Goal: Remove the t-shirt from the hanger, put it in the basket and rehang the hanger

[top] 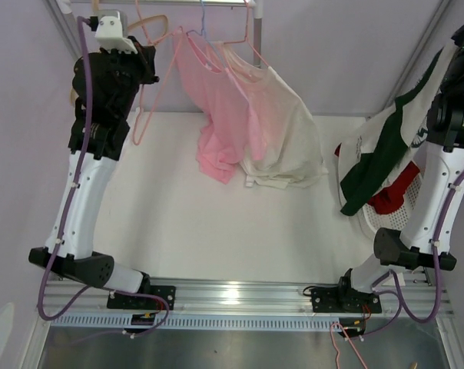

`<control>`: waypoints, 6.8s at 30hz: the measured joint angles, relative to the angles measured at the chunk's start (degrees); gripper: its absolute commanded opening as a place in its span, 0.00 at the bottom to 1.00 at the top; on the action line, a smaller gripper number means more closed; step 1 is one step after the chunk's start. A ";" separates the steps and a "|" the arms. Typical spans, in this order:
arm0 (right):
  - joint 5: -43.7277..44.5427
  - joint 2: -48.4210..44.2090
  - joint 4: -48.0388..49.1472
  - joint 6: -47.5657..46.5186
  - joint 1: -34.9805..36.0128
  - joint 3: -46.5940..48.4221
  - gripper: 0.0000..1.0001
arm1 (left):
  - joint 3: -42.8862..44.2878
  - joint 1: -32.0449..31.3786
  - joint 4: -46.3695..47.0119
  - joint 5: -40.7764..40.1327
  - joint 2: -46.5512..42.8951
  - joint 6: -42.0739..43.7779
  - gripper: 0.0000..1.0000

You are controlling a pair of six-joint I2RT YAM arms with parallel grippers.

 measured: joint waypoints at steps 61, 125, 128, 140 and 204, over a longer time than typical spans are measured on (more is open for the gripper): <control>-7.67 -29.16 -1.33 16.22 -3.56 -54.07 1.00 | 17.35 8.48 -1.33 0.33 26.93 1.14 0.30; -14.84 -32.11 -1.27 16.87 -2.40 -57.33 0.99 | 28.06 -18.75 -7.04 -34.42 33.38 2.67 0.01; -18.08 -31.89 -0.90 16.87 -2.34 -57.37 1.00 | 28.06 -18.75 -3.76 -33.97 32.85 6.51 0.01; -24.33 -29.68 -0.44 15.23 8.33 -57.37 0.99 | 24.74 -20.15 -0.44 -34.03 21.73 12.33 0.01; -10.27 -47.93 16.61 12.92 73.57 -93.31 0.00 | 10.32 -28.39 -1.97 -52.96 18.95 -0.81 0.01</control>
